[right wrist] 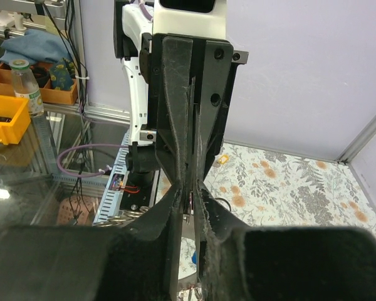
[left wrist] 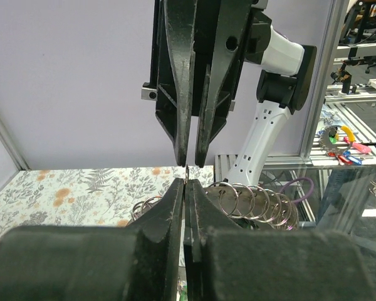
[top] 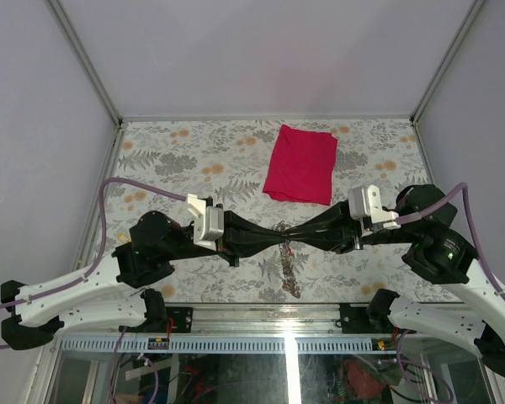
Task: Put the keys on the keyring
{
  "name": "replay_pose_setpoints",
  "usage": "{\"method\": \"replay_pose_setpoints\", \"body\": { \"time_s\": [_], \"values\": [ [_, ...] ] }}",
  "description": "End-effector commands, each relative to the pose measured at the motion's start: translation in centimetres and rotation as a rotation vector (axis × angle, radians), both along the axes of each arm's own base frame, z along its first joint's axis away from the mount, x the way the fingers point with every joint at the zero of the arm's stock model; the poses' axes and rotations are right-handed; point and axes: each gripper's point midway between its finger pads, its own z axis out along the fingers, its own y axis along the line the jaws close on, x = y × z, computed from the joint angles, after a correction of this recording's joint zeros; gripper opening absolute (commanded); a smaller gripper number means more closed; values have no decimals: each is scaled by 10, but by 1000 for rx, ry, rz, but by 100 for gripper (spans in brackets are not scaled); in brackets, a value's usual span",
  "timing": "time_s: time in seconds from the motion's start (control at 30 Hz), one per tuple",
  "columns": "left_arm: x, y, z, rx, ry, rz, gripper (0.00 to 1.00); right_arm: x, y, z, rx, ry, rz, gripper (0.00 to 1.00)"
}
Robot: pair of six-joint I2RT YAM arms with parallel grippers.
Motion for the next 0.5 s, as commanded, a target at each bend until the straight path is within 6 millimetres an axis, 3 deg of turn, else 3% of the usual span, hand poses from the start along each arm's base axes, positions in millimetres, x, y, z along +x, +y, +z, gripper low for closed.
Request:
{"method": "replay_pose_setpoints", "body": {
  "time_s": [0.0,0.23,0.47],
  "values": [
    [-4,11,35,-103,-49,3,0,-3,2,12,41,-31,21,19],
    [-6,16,36,-115,-57,7,0,1,-6,12,41,-48,-31,29],
    [-10,19,39,-126,-68,-10,0,2,-8,5,27,-32,-48,33]
  ]
}}
